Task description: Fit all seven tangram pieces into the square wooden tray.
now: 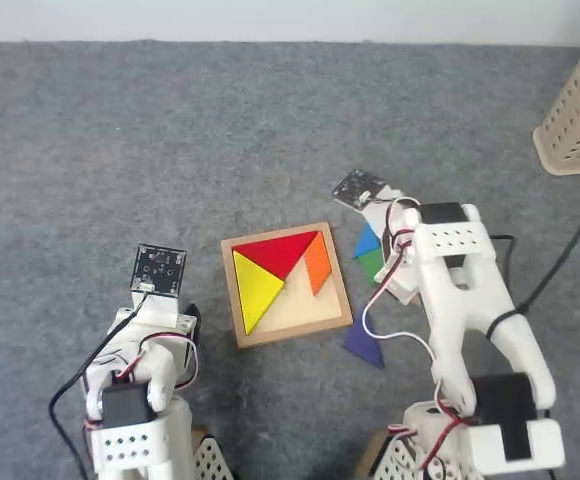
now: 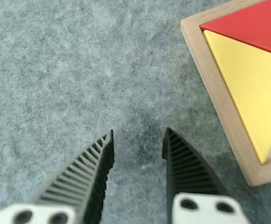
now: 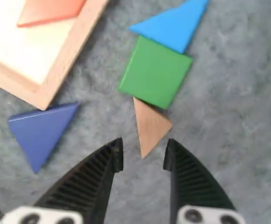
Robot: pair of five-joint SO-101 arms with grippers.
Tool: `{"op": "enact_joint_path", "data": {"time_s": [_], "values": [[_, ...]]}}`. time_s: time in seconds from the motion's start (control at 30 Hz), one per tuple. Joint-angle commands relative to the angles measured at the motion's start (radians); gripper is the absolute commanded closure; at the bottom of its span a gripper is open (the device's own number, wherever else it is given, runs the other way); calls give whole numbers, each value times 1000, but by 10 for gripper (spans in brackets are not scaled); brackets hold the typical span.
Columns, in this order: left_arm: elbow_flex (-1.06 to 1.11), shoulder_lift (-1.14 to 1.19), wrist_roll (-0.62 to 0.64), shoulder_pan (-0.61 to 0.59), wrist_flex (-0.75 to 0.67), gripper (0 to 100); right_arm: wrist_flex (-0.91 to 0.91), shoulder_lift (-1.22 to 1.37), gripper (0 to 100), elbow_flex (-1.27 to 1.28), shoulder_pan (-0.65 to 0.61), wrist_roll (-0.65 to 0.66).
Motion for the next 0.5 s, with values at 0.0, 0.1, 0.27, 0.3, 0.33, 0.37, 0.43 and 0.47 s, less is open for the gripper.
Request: {"op": "enact_joint_path", "data": {"time_s": [0.0,0.1,0.27,0.3,0.33,0.37,0.43,0.47], "values": [[-12,-18,-2,2,6,833,-53,7,840,-5,51,81],[-12,-18,-2,2,6,833,-71,53,839,-5,76,129],[-12,-18,-2,2,6,833,-87,133,839,-11,68,160],[-12,-18,-2,2,6,833,-107,145,839,-11,68,157],[-12,-18,-2,2,6,833,-122,159,839,-11,68,157],[-12,-18,-2,2,6,833,-134,171,839,-9,68,157],[-12,-18,-2,2,6,833,-148,196,839,-8,67,155],[-12,-18,-2,2,6,833,-150,209,839,-9,67,155]]}}
